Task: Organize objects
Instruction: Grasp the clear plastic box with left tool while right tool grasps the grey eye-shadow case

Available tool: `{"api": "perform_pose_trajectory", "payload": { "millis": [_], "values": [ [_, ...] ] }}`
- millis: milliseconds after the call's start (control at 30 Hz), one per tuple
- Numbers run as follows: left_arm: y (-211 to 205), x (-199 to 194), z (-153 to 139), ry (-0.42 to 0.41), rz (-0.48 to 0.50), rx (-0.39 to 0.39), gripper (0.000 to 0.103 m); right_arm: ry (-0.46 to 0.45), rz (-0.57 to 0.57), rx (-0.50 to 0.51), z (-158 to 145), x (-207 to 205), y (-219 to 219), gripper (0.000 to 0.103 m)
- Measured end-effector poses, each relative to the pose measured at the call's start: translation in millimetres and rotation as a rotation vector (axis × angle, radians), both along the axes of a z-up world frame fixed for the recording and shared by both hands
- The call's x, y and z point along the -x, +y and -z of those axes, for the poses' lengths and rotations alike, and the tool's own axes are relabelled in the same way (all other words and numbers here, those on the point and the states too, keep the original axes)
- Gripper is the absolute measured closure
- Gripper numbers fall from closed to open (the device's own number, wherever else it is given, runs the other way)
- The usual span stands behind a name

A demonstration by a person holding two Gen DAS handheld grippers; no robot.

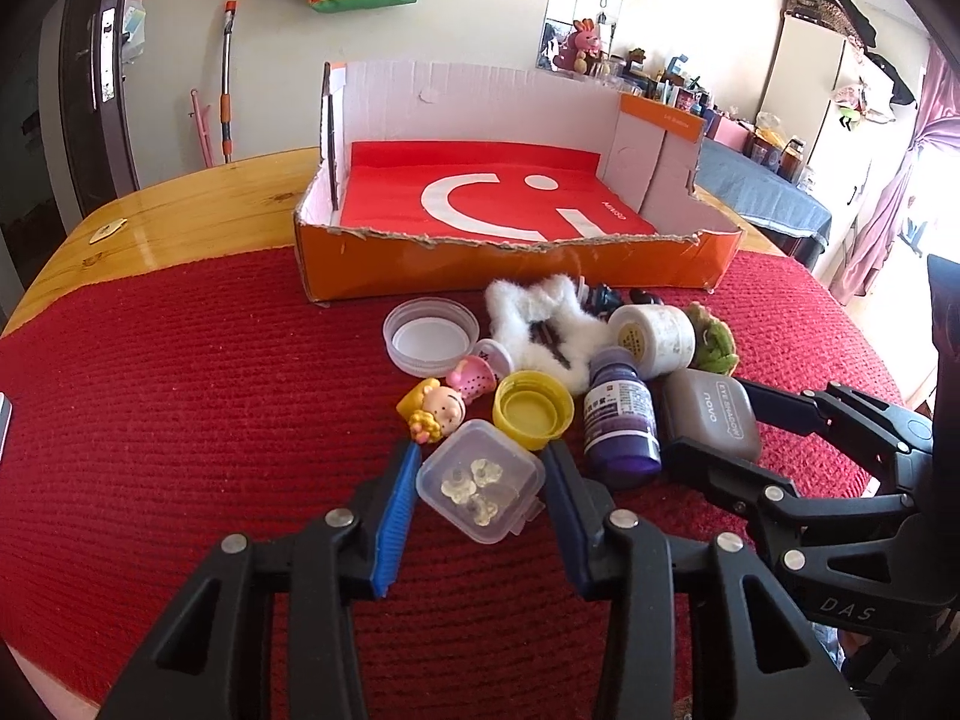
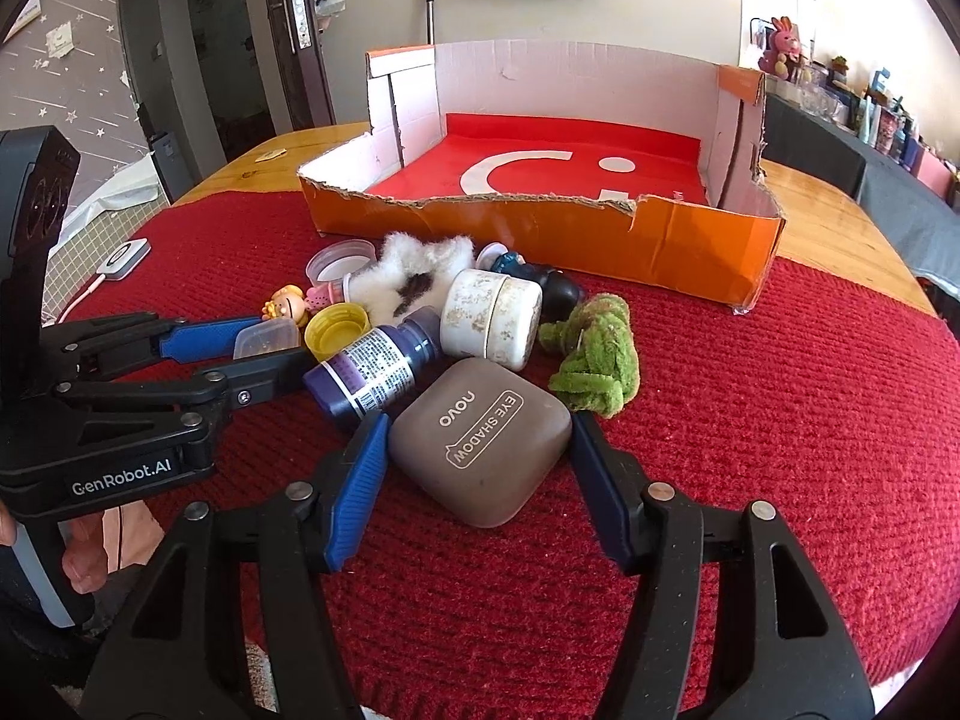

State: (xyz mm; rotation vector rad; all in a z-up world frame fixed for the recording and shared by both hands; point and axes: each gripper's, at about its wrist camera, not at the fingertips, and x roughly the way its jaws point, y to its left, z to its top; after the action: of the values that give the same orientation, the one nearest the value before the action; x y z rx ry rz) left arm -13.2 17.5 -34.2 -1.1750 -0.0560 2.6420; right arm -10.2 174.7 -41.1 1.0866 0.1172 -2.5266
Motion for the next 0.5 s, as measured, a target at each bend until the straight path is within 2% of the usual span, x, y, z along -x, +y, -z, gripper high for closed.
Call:
{"api": "perform_pose_trajectory", "payload": {
  "millis": [500],
  "values": [
    [-1.7,-7.0,-20.1,0.059,-0.005,-0.011,0.059,0.038,0.005,0.022,-17.2,-8.2,4.5,0.044]
  ]
}}
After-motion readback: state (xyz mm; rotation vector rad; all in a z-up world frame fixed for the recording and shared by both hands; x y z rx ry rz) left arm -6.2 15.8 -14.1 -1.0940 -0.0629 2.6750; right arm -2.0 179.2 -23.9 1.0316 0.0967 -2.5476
